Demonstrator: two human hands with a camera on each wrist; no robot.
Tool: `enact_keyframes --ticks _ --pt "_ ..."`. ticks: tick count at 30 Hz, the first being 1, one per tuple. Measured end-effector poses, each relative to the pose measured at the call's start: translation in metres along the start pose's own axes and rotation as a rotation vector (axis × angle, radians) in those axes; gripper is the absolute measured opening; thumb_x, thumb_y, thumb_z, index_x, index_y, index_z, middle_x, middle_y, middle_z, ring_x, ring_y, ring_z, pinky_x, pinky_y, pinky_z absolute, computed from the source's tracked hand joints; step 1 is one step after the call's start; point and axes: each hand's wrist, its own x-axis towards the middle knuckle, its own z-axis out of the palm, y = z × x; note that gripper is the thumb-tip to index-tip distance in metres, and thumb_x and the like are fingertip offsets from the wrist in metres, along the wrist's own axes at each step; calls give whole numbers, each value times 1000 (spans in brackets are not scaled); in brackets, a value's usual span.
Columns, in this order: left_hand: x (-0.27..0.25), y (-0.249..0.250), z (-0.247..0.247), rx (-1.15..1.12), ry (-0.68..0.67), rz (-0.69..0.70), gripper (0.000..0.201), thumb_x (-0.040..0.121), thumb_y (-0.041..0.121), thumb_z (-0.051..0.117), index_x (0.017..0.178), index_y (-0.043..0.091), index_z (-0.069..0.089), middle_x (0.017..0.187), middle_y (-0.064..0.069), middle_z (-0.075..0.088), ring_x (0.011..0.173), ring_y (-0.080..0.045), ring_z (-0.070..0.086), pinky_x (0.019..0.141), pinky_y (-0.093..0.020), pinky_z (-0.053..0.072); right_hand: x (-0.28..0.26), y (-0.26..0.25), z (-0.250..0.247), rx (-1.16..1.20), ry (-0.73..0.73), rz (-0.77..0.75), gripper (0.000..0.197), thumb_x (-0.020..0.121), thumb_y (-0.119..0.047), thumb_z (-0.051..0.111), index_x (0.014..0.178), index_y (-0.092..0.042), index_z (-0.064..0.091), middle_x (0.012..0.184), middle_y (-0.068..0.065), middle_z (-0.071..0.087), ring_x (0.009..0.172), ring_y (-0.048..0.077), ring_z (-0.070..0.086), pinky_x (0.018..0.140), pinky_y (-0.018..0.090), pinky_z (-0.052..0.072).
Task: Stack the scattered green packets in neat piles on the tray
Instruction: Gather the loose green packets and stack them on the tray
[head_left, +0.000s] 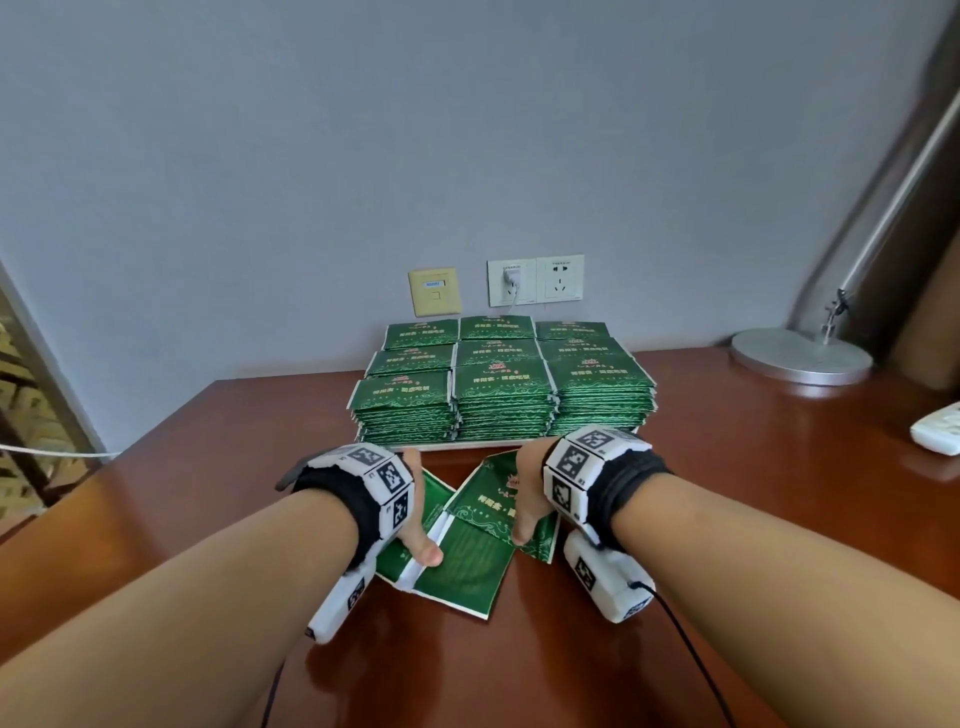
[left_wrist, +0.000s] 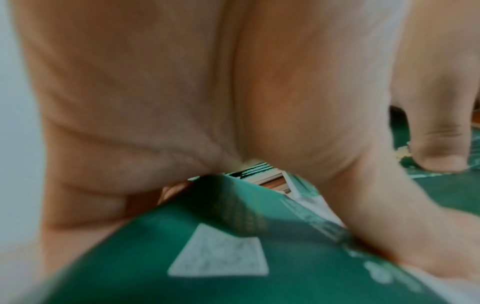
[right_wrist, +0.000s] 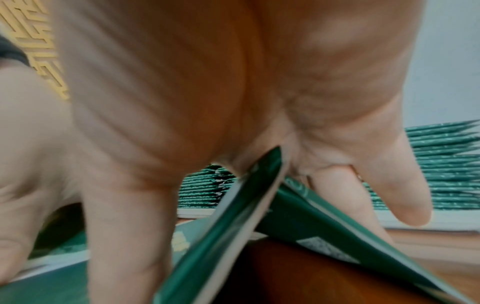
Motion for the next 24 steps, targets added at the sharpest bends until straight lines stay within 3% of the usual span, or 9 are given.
enact_keyframes --ticks 3,6,9,12,14,17,20,22,24 --pt "-3 3 5 -76 42 -22 139 57 64 80 149 15 -11 143 -26 32 122 -42 47 93 -52 43 13 0 -2 -86 16 37 41 71 -32 80 103 -8 69 95 8 70 87 28 68 79 34 54" --pt "-8 7 -3 -293 230 -1 113 71 22 81 148 22 -2 115 -16 49 88 -30 61 75 -42 54 19 8 -13 -30 140 107 21 72 -25 78 72 -10 63 66 3 61 58 19 59 57 26 53" --pt "-11 2 -13 -351 435 66 70 87 5 55 144 8 13 70 1 42 54 -10 40 61 -28 42 12 19 -27 28 234 164 19 81 -25 66 72 -12 56 78 3 60 69 22 58 62 29 51" --pt "-15 2 -21 -343 354 119 69 83 1 61 139 8 22 78 -5 51 59 -16 49 55 -29 44 14 27 -34 46 185 181 15 83 -19 57 91 -12 67 85 6 66 69 19 57 64 26 53" --pt "-16 2 -23 -356 230 184 87 76 12 77 142 11 21 110 -11 59 87 -24 62 74 -35 55 13 33 -35 7 154 160 31 83 -17 56 109 -7 69 103 7 71 72 13 60 77 28 56" --pt "-16 0 -16 -407 122 282 114 66 47 82 151 20 11 148 -6 38 127 -25 47 103 -38 43 12 35 -32 -46 125 157 27 87 -19 58 109 -6 67 98 10 67 68 15 53 75 25 51" --pt "-15 3 -10 -416 125 262 111 68 62 74 152 24 12 152 -8 30 132 -27 42 106 -41 40 10 31 -23 -98 108 193 25 78 -34 67 92 -14 64 85 3 62 75 22 58 73 30 49" --pt "-12 8 -6 -354 145 221 112 66 67 72 151 22 16 151 -10 27 131 -29 42 104 -43 41 14 29 -13 -99 76 160 61 66 -49 77 111 -12 61 103 3 66 90 26 65 83 37 53" --pt "-7 14 1 -274 103 182 117 60 72 72 149 19 18 148 -11 27 130 -31 41 103 -46 41 13 26 -4 -143 16 129 79 64 -55 78 123 -8 55 113 5 65 99 27 64 87 41 53"
